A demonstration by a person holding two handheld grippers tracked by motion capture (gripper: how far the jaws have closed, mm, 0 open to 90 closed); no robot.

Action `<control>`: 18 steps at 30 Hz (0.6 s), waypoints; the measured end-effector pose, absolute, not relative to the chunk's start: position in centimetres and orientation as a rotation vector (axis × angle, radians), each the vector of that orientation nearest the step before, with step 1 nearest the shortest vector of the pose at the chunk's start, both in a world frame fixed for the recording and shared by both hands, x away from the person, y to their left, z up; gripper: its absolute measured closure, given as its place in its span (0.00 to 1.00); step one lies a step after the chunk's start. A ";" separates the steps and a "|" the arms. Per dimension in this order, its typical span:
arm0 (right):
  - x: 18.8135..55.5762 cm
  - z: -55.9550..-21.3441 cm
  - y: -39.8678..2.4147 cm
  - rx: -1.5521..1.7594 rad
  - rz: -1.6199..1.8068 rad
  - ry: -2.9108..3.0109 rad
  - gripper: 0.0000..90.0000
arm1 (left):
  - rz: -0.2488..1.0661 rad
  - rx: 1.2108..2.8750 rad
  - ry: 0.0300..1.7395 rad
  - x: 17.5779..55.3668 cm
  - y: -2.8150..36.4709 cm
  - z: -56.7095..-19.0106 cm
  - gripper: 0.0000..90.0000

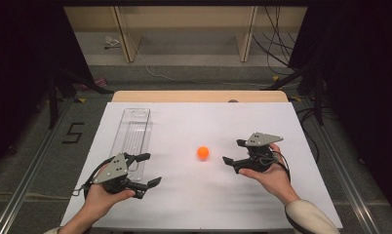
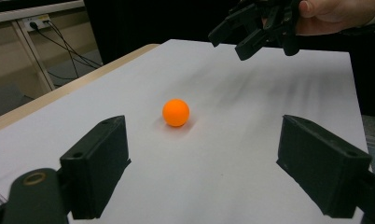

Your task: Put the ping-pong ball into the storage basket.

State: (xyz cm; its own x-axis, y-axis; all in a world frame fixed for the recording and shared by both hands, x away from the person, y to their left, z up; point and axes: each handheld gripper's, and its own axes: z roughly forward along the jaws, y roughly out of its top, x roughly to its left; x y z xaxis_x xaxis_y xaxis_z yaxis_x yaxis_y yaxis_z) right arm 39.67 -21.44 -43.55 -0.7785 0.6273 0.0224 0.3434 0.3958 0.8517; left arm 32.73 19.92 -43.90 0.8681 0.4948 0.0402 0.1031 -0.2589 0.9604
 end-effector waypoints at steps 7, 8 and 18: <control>40.1 -43.7 -20.8 0.844 1.327 2.363 0.18 | 0.396 1.815 0.450 32.7 19.9 -43.9 0.18; 40.2 -43.7 -20.7 0.842 1.327 2.363 0.18 | 0.395 1.814 0.450 32.7 19.9 -43.9 0.18; 40.6 -43.9 -20.3 0.842 1.320 2.370 0.18 | 0.396 1.814 0.449 32.7 19.9 -43.9 0.18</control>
State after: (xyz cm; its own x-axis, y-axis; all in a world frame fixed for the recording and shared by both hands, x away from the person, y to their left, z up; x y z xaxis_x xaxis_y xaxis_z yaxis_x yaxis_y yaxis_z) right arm 40.58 -20.30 -43.86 -0.7833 0.6213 0.0220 0.3458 0.4061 0.8459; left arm 32.72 19.92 -43.88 0.8691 0.4929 0.0409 0.1017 -0.2591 0.9605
